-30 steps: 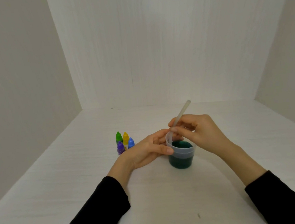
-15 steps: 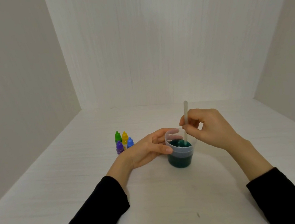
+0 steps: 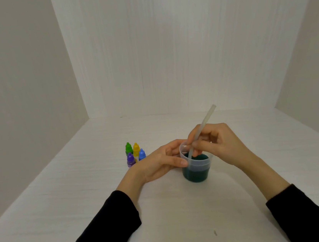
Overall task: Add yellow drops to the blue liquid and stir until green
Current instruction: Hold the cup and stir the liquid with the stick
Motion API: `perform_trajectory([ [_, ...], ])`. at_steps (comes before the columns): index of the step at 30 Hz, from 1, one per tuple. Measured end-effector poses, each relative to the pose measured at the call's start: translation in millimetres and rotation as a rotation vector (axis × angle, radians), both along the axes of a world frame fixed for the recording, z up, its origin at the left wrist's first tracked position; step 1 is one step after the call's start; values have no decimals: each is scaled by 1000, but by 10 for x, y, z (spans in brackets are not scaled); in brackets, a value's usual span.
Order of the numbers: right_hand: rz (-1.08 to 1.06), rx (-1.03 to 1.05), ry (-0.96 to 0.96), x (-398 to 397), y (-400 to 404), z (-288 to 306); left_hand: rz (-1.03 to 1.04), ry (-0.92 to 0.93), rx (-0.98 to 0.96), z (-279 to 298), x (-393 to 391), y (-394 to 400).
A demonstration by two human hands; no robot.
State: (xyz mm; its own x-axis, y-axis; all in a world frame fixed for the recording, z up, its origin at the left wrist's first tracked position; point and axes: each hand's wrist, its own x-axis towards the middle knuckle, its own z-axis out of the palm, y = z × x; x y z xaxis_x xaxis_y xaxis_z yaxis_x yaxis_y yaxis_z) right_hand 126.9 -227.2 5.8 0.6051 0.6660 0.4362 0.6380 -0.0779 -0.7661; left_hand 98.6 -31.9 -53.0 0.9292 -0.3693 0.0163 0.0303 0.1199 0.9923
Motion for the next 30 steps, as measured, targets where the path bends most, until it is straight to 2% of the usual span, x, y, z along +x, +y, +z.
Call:
perform_trajectory([
  [5,-84,-28,-56,25,43,-32,-5,2,-18,9,1,-3],
  [10,-212,-137,-208,76,49,-44,-12,3,-19,-7,23,-1],
  [19,-279,-279,-404,160,-83,25,-6,24,-1,-22,39,11],
  [30,-125,-203,-255,33,-60,61,-9,6,9,-41,59,25],
])
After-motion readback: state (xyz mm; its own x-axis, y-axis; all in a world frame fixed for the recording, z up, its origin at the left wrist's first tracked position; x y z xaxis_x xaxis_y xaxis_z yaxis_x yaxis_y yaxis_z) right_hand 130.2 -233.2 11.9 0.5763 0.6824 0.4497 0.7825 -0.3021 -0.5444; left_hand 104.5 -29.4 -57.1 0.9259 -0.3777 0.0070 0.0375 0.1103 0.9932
